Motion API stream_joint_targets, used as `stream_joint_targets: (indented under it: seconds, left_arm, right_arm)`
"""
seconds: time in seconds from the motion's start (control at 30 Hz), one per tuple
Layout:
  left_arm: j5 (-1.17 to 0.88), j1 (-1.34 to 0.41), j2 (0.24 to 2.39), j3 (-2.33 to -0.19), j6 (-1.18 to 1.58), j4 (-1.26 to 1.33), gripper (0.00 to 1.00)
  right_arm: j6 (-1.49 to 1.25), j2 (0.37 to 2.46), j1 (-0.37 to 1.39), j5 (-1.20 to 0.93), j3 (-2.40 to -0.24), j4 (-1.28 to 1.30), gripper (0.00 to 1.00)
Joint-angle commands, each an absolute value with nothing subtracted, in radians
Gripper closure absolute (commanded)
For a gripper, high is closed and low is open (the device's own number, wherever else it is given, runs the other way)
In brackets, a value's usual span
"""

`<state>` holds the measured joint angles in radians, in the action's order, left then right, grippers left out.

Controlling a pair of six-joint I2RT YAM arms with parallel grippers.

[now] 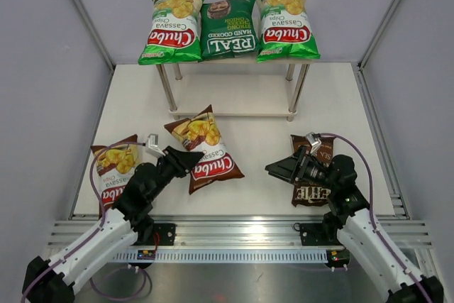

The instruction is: Place and organize the chips bags onto the shelf

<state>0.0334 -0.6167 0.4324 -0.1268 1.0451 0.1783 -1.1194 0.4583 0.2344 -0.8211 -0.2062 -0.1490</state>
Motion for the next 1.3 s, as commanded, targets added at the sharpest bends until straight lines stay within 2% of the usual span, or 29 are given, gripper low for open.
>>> stream_joint_targets:
  seconds: [0.0,0.07,0.17,0.27,0.4,0.6,0.73,0.87,0.97,1.07,1.1,1.17,1.27]
  left_arm:
    - [0.008,-0.618,0.527,-0.264,1.115,0.371,0.78]
    - [-0.047,-0.621,0.59,-0.304,1.115,0.425,0.78]
    - [-0.109,-0.626,0.686,-0.357,1.114,0.486,0.79]
    - [-0.147,-0.647,0.742,-0.382,1.101,0.552,0.79]
    - [-0.134,-0.689,0.77,-0.387,1.091,0.584,0.78]
    - [-0.152,-0.715,0.804,-0.387,1.086,0.594,0.78]
    - [-0.224,-0.716,0.81,-0.385,1.071,0.592,0.78]
    - [-0.284,-0.716,0.804,-0.403,0.999,0.521,0.75]
    - [-0.305,-0.716,0.793,-0.443,0.928,0.444,0.71]
    - [-0.263,-0.716,0.759,-0.48,0.87,0.323,0.64]
    - [-0.212,-0.716,0.749,-0.488,0.856,0.286,0.56]
    - [-0.158,-0.715,0.715,-0.515,0.825,0.177,0.5]
    - [-0.059,-0.713,0.675,-0.544,0.801,0.068,0.34]
  right_arm:
    - [-1.092,0.532,0.423,-0.577,-0.241,-0.333,0.03]
    - [-1.033,0.63,0.571,-0.456,-0.268,-0.36,0.04]
    - [-0.965,0.74,0.694,-0.313,-0.311,-0.371,0.04]
    - [-0.948,0.803,0.73,-0.233,-0.319,-0.397,0.04]
    - [-0.951,0.905,0.759,-0.276,-0.34,-0.549,0.05]
    - [-0.908,0.983,0.828,-0.255,-0.38,-0.639,0.05]
    - [-0.894,0.993,0.83,-0.229,-0.384,-0.65,0.12]
    - [-0.885,0.994,0.831,-0.224,-0.387,-0.646,0.32]
    - [-0.868,1.011,0.831,-0.23,-0.39,-0.655,0.56]
    - [-0.844,1.019,0.831,-0.248,-0.385,-0.673,0.64]
    - [-0.833,1.017,0.831,-0.255,-0.384,-0.69,0.67]
    - [-0.818,1.009,0.831,-0.27,-0.382,-0.695,0.72]
    - [-0.781,0.996,0.831,-0.275,-0.385,-0.696,0.8]
